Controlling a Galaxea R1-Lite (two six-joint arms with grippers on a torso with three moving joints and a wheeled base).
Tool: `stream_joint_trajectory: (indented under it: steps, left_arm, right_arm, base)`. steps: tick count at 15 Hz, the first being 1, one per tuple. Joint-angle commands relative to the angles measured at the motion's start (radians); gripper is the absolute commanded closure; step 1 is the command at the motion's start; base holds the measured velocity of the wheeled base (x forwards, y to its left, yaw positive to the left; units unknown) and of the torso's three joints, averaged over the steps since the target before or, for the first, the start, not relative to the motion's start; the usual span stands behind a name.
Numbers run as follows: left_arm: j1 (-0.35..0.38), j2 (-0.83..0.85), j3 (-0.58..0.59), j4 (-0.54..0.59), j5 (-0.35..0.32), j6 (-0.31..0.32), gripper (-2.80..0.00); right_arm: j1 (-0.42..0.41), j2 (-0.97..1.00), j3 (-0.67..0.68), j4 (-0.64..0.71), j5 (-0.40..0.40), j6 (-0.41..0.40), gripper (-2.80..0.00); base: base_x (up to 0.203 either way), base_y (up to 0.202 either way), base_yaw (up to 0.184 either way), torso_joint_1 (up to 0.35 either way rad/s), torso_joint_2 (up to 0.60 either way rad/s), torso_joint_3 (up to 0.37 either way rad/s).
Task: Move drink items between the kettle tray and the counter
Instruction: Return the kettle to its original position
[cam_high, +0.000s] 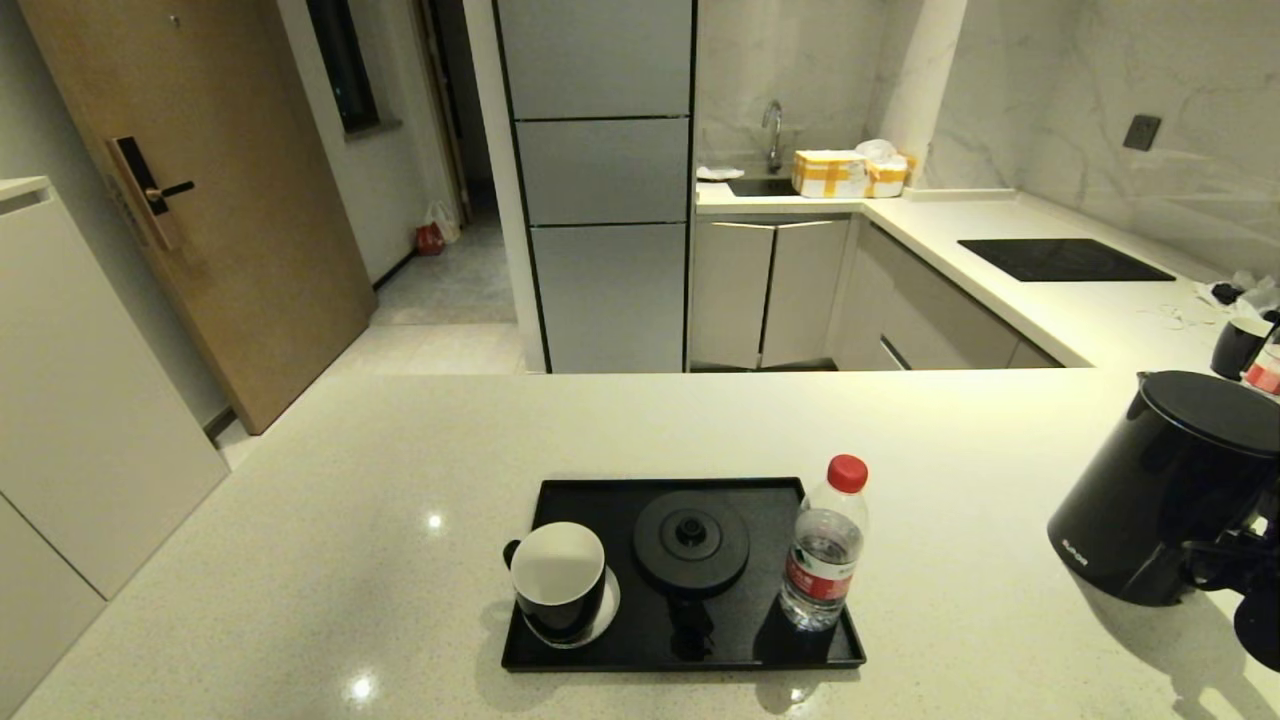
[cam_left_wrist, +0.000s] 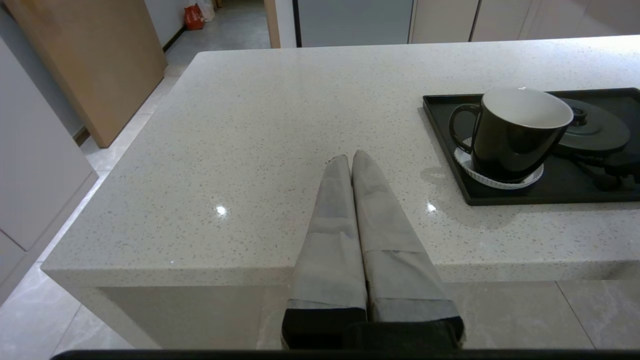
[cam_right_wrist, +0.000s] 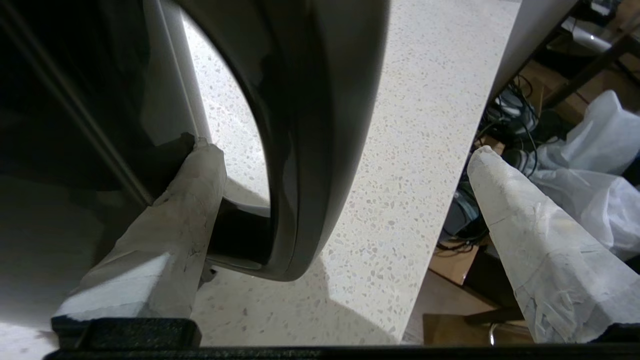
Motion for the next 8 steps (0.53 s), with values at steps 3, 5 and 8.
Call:
stream_joint_trajectory:
  steps: [3,5,8]
  left_arm:
    - [0.0,-0.001,0.0,0.0,0.0,0.0,0.0]
    - [0.0,-0.002,0.0,0.0,0.0,0.0,0.0]
    - [0.0,0.0,0.0,0.0,0.001,0.0,0.0]
  right_arm:
    - [-0.026,0.106,0.016,-0.095,0.036,-0.022,-2.8]
    - [-0.026,0.109,0.003,-0.095,0.038,-0.022,-2.8]
    - [-0.026,0.116,-0.014,-0.095,0.034,-0.022,-2.8]
  base:
    - [0.0,0.0,0.0,0.0,0.0,0.0]
    - [0.0,0.0,0.0,0.0,0.0,0.0]
    - [0.0,0.0,0.0,0.0,0.0,0.0]
